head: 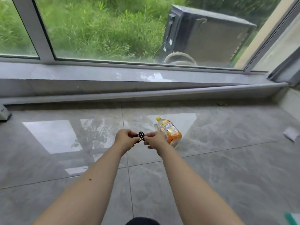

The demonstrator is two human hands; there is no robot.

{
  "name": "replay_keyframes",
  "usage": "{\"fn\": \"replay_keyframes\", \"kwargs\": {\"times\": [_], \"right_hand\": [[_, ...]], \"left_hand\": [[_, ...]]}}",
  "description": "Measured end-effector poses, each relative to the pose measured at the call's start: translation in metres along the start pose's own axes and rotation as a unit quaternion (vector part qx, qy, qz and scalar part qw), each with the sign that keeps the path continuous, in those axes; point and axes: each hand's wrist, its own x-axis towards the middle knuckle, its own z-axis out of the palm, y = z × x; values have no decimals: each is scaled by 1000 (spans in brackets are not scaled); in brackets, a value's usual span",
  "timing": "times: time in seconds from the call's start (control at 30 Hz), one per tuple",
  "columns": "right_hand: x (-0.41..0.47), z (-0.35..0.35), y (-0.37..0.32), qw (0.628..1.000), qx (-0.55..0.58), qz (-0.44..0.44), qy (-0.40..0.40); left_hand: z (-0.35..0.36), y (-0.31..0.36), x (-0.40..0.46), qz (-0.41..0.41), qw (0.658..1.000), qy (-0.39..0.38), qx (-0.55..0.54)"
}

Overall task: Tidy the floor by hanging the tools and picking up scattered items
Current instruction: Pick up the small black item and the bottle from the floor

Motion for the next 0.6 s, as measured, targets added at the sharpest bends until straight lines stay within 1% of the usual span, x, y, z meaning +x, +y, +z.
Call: {"fn": "replay_keyframes", "kwargs": {"times": [0.13,0.37,0.47,0.6], "right_hand": [[31,-19,-1,1000,16,7,11],[97,-17,0,998,17,24,61],[121,-26,3,995,-16,19,93],[151,-48,22,988,-77,22,134]], "left_hand": [[29,8,37,-22,999,0,-24],[52,3,107,-41,998,-12,-39],[67,2,135,-58,997,-23,-51],[108,-4,165,-75,995,-57,-43]]}}
